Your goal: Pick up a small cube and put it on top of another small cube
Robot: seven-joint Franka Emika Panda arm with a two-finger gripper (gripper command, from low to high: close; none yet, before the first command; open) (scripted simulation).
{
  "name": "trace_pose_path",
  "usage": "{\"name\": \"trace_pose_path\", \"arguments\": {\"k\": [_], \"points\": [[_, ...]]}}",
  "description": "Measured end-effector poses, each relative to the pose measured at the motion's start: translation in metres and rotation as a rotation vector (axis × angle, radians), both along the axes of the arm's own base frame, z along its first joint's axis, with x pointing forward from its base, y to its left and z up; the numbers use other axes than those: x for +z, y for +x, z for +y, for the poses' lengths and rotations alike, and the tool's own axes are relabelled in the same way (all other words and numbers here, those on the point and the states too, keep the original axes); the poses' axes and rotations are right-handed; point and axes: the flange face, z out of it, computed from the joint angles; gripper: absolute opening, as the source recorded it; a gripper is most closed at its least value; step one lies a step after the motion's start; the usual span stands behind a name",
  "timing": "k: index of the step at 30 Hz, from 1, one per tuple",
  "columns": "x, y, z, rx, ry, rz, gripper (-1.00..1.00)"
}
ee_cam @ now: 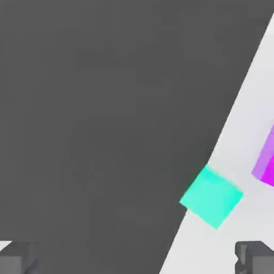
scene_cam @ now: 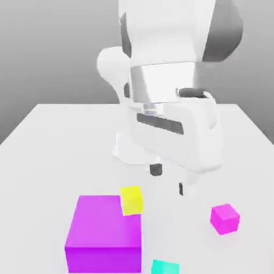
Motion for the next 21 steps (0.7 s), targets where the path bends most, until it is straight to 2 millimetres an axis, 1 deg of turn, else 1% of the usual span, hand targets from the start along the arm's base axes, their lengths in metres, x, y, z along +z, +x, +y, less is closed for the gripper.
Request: {"name": "trace_pose_path", "arguments": {"k": [5, 10, 14, 15, 20, 21], "points": [[-0.071, 0.002, 0.006, -0.217, 0.009, 0.108, 0.0], [-0.141, -0.005, 0.01, -0.436, -0.011, 0.202, 0.0], [-0.198, -0.006, 0.01, -0.477, -0.018, 0.218, 0.0], [-0.211, -0.007, 0.01, -0.479, -0.018, 0.218, -1.0], [-0.211, -0.006, 0.01, -0.479, -0.017, 0.215, -1.0], [-0.218, -0.007, 0.01, -0.48, -0.018, 0.216, -1.0]]}}
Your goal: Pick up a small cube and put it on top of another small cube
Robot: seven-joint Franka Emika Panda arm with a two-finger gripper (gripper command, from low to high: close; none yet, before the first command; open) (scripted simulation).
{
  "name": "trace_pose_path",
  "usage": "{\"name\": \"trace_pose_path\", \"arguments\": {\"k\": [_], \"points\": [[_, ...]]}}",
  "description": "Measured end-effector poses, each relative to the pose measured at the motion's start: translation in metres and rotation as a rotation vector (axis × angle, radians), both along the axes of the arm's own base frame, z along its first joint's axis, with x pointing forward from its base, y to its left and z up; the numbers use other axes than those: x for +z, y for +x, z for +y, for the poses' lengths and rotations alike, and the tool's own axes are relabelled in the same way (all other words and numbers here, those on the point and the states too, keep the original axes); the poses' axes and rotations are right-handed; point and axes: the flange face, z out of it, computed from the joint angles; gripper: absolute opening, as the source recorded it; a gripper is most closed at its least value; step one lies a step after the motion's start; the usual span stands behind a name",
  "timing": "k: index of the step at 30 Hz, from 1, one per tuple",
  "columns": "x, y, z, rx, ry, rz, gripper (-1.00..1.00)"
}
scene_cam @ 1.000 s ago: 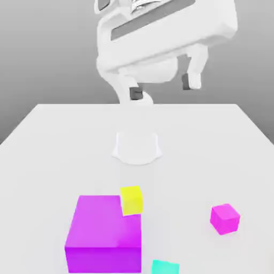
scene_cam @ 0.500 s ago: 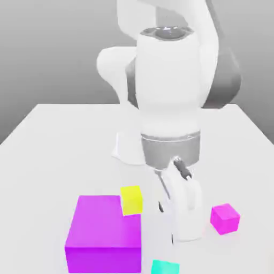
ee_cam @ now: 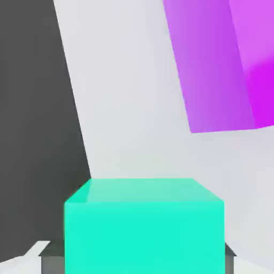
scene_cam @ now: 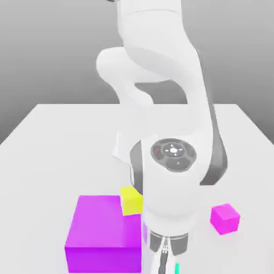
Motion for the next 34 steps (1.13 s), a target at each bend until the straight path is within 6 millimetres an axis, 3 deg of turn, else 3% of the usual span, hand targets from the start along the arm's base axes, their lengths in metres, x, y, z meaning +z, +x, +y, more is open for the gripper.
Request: {"name": "trace_pose_path", "arguments": {"k": [2, 7, 15, 21, 26, 31, 32, 34], "points": [[0.013, 0.001, 0.0, 0.0, -0.001, 0.0, -1.0], [0.073, -0.008, -0.004, 0.04, 0.023, 0.004, -1.0], [0.143, -0.06, -0.031, 0.288, 0.095, -0.015, -1.0], [0.179, -0.107, -0.049, 0.488, 0.07, -0.028, -1.0], [0.19, -0.147, -0.065, 0.63, 0.01, -0.006, -1.0], [0.138, -0.152, -0.068, 0.65, -0.002, 0.001, -1.0], [0.132, -0.153, -0.068, 0.651, -0.002, 0.001, 1.0], [0.132, -0.153, -0.068, 0.651, -0.002, 0.001, 1.0]]}}
